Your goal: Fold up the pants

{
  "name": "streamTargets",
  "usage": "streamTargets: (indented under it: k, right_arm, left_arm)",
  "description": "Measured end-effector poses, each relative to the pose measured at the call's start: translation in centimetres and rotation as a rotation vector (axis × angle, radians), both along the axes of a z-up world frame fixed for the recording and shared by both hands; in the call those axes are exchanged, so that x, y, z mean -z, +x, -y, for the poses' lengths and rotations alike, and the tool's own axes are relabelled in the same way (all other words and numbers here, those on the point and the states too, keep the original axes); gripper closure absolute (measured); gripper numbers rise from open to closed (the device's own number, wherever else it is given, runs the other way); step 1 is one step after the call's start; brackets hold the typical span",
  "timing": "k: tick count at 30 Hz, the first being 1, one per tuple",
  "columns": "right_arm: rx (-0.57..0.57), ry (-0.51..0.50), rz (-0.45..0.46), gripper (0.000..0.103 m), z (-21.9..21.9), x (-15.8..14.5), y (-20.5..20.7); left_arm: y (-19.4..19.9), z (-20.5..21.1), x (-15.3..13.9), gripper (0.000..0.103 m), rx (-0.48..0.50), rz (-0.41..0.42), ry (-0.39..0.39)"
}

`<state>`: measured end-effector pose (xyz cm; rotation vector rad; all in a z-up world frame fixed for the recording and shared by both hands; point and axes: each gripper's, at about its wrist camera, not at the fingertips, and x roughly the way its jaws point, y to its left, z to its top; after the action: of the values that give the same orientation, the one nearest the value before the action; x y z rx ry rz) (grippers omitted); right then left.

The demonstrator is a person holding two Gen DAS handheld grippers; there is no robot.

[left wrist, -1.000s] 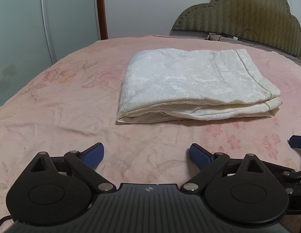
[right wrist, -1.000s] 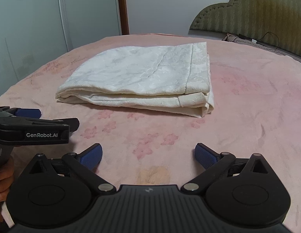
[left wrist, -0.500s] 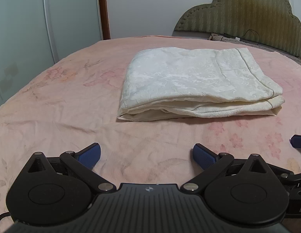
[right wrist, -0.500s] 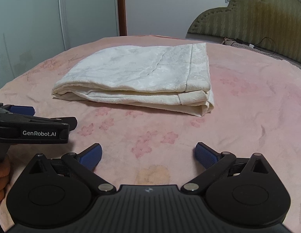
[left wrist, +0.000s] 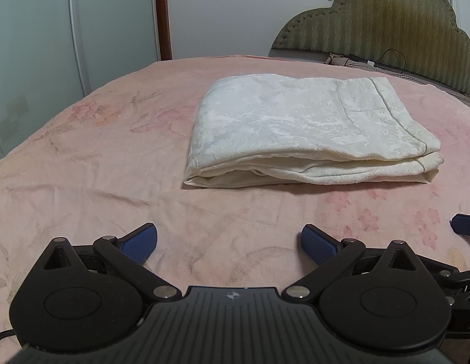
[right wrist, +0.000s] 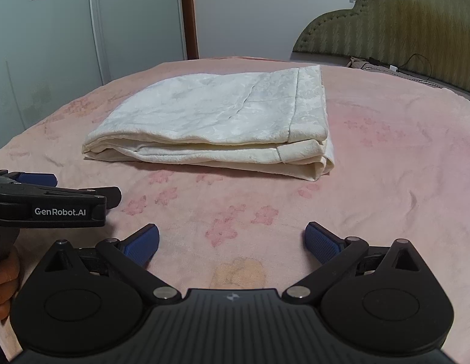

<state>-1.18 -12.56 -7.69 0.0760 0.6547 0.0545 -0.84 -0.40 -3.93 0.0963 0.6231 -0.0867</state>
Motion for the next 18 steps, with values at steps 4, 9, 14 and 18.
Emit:
streamTargets:
  k: [4,9,14,18]
  right_arm:
    - [0.000,0.000,0.000,0.000,0.00,0.00,-0.01]
    - [0.000,0.000,0.000,0.000,0.00,-0.01,-0.01]
    - [0.000,0.000,0.000,0.000,0.00,-0.01,-0.01]
    - [0.000,0.000,0.000,0.000,-0.01,-0.01,-0.01]
  left_arm:
    - [0.00,-0.09,0.00,0.000,0.001,-0.002,-0.004]
    - [0.01,-0.09,-0.04,0.000,0.000,-0.005,-0.006]
    - [-0.02,-0.02,-0.02,0.000,-0.001,-0.006,-0.009]
    - [-0.03,0.03,0.03,0.000,-0.002,-0.007,-0.011]
